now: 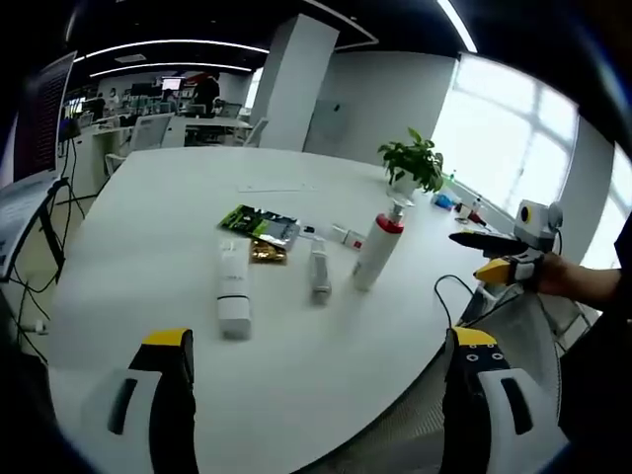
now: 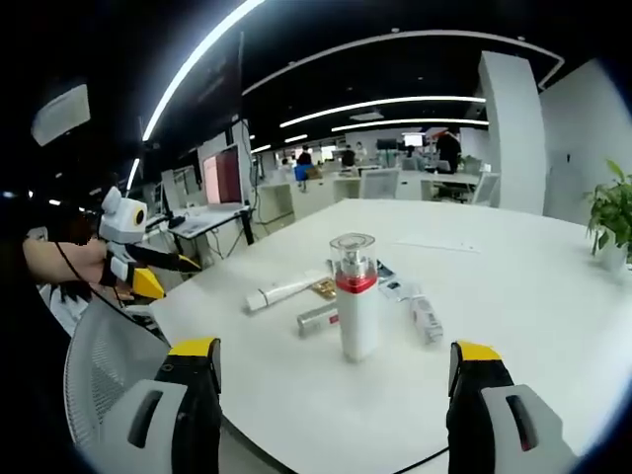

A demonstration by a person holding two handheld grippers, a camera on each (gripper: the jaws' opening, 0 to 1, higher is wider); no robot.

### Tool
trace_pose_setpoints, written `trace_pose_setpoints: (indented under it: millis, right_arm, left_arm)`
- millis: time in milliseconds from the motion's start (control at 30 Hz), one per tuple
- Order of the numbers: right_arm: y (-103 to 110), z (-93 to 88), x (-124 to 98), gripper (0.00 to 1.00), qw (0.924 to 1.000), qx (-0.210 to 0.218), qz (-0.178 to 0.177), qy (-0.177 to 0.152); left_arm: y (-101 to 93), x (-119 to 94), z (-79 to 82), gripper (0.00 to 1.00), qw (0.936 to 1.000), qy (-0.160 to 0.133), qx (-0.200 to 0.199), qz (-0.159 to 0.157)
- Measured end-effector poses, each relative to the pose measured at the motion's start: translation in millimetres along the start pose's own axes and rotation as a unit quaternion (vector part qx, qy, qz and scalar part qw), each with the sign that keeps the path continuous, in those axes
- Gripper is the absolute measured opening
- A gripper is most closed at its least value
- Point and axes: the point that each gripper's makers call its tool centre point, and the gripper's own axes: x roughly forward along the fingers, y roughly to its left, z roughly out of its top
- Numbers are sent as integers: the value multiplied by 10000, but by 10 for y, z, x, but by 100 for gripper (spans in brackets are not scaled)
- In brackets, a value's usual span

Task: Arrange the skincare products in the storage area until every visible bottle or jar stands upright without overlapping.

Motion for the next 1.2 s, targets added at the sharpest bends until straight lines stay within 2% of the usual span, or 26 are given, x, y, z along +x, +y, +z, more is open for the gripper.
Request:
trace_pose_setpoints:
  millis: [133,200,300,400,467,600,700,900,1067,1200]
  right_arm:
    - [-31,-7,44,99,9998,-79,-178,80]
    - [-59,-20,91,98,9989,-356,-292,128]
    - [-113,-108,140,99,9940,-906,-482,386]
    - [-124,-94,148,99,9942,-868,-538,337]
    - [-157,-101,157,99,9914,-1081,-654,354]
    - [-115,-110,171,99,9899,-1210,-625,392]
    - [-139,-92,157,99,9928,-961,-625,340]
    - [-205,-110,144,99,9931,-839,-747,348]
    - [-206,-169,160,99,9943,-683,-668,473]
    - [-182,-213,173,99,9940,-712,-597,570]
  left_arm:
    - [16,4,-2,99,10000,32,40,-74]
    - [61,14,-15,99,9999,60,41,-103]
    - [134,26,-28,99,9997,104,102,-171]
    - [188,33,-37,99,9995,127,188,-225]
    - [185,44,-44,99,9993,153,209,-260]
    - [266,60,-30,99,9992,224,197,-261]
    - [314,89,-60,99,9989,343,188,-270]
    - [403,191,-133,99,9981,587,111,-170]
    - [398,282,-103,96,9972,729,98,-118]
    - [385,359,-36,96,9970,756,144,-108]
